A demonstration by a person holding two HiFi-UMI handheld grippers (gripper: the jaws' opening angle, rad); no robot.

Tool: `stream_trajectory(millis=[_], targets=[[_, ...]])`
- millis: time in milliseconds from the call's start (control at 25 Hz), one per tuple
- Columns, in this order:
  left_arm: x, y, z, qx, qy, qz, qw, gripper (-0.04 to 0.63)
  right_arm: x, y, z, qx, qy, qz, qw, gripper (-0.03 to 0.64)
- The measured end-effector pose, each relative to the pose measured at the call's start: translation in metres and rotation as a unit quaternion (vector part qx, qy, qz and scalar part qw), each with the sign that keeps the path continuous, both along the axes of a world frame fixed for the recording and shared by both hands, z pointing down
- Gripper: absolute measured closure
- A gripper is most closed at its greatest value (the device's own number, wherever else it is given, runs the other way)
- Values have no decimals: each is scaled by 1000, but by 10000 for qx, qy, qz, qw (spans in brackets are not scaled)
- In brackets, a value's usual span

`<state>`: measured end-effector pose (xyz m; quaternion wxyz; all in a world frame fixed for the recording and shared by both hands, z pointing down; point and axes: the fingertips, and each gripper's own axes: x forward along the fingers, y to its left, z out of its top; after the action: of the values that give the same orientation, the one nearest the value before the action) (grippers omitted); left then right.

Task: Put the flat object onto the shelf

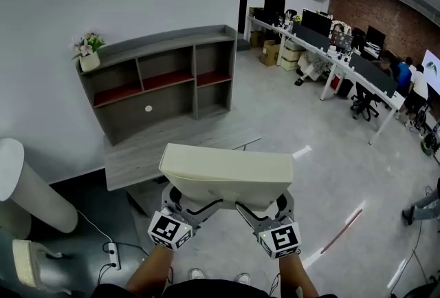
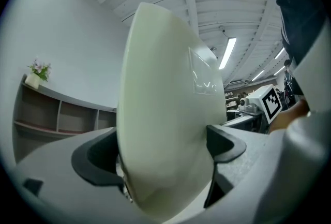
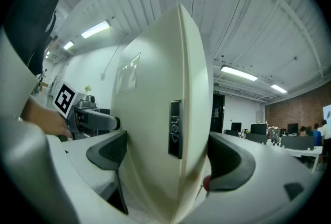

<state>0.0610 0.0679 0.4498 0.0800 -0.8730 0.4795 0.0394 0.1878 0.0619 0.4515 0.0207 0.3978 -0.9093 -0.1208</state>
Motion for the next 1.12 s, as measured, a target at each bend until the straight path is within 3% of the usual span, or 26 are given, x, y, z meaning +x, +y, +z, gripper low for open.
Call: stream_trajectory(millis=[640, 1120], targets=[[-80, -6, -5, 140, 30, 25, 9999, 77, -79, -7, -3, -142, -170, 3, 9998, 147], [-86, -48, -5, 30, 184, -56, 9998, 77, -84, -51, -6, -257, -232, -72, 9994, 147]])
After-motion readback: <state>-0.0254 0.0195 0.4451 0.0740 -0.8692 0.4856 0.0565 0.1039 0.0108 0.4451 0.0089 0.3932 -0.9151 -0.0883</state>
